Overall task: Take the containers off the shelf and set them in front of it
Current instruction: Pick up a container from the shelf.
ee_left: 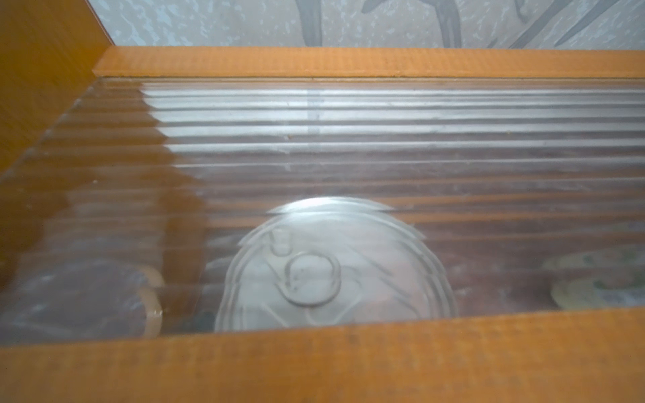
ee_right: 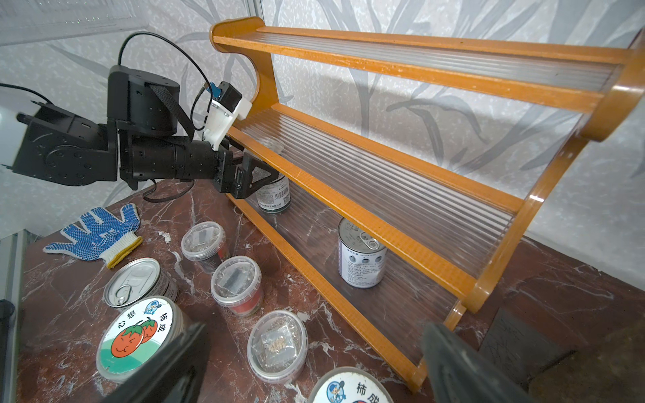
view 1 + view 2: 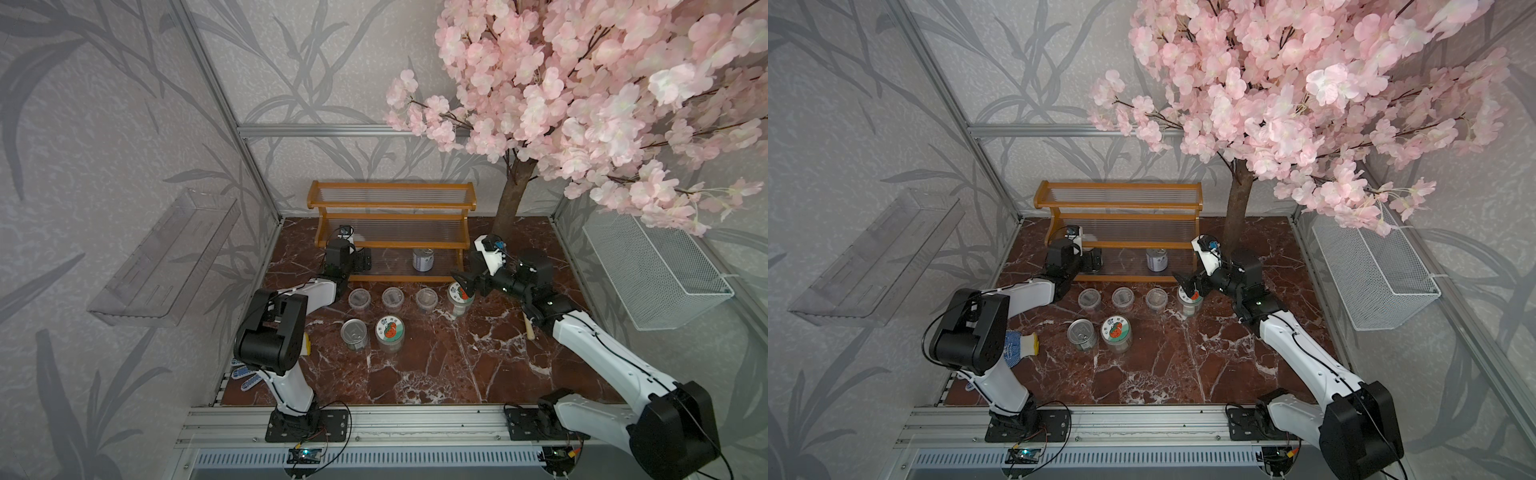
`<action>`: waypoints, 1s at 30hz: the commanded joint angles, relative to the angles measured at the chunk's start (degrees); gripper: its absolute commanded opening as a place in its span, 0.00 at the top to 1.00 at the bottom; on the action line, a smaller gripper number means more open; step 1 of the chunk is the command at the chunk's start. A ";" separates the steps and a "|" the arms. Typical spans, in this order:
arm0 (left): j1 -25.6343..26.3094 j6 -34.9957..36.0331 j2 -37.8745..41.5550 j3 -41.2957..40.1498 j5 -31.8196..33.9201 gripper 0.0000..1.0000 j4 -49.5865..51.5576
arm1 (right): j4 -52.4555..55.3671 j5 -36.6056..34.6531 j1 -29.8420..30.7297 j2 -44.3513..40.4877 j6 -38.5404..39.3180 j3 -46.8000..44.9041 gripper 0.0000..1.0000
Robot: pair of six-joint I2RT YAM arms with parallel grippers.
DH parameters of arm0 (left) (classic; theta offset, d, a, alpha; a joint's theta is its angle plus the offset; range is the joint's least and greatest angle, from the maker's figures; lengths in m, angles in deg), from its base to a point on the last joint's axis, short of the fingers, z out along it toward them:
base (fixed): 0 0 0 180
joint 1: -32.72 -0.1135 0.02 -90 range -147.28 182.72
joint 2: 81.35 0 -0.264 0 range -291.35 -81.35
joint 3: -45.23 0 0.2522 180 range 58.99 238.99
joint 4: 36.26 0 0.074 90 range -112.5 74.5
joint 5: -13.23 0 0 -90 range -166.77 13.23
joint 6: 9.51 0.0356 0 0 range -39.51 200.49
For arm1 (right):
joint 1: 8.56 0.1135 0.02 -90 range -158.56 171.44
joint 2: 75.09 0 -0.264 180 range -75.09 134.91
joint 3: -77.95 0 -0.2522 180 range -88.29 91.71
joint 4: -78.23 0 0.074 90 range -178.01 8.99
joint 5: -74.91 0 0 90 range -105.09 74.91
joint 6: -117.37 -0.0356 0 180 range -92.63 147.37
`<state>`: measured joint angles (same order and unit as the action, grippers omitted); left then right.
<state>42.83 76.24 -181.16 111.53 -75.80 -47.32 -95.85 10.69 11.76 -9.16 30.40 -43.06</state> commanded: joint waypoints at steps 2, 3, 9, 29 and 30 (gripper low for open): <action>-0.30 1.15 -1.73 2.93 -2.64 0.00 0.27 | 0.71 -0.25 0.12 -1.33 0.22 0.52 0.01; -0.27 1.38 -2.22 3.61 -3.14 0.00 0.84 | 0.93 -0.21 0.13 -1.33 0.31 0.65 0.01; -0.46 1.82 -4.51 6.87 -4.08 0.04 3.45 | 2.33 -0.53 0.14 -1.84 1.10 1.09 0.01; -0.33 3.28 1.41 1.37 -6.29 0.30 3.28 | 2.20 -0.29 -1.22 -2.02 1.21 0.30 0.01; -0.24 3.18 2.48 0.65 -6.29 0.30 2.78 | 2.21 -0.22 -1.19 -1.95 1.17 0.29 0.01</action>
<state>42.41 78.60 -182.64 113.69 -80.98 -43.51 -93.68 10.23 10.82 -10.15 31.69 -43.06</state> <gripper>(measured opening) 0.750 0.990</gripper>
